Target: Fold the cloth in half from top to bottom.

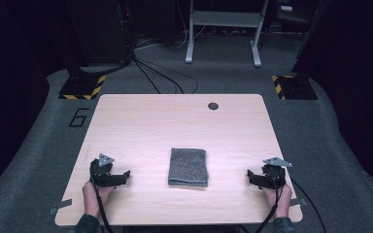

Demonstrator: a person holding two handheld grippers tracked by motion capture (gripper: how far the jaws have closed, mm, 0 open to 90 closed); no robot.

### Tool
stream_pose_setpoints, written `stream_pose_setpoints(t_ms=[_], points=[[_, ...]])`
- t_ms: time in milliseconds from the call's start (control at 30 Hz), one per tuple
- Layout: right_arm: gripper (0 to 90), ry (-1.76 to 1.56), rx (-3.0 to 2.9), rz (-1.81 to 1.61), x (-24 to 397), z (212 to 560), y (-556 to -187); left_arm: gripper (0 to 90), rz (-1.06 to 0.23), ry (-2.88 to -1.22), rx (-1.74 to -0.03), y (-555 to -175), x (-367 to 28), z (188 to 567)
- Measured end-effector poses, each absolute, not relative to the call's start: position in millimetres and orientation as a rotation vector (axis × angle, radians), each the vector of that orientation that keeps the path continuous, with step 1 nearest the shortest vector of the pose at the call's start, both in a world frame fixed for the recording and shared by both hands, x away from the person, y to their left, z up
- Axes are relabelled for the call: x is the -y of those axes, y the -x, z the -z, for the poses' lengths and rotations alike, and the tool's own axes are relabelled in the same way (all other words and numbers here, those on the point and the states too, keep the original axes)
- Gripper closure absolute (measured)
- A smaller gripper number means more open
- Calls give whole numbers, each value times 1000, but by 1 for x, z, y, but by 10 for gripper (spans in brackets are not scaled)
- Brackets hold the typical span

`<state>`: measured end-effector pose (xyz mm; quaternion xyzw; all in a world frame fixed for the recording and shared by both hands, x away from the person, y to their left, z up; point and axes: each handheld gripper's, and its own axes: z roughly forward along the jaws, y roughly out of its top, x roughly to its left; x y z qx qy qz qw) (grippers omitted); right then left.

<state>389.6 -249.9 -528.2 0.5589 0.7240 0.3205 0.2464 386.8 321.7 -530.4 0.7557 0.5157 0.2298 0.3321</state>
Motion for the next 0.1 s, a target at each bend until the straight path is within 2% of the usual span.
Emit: stream_pose_setpoints(t_ms=[100], points=[[122,-1525,-1974,-876,250,528,-390,88,-595,-1982,-1347,-386,-322,530]])
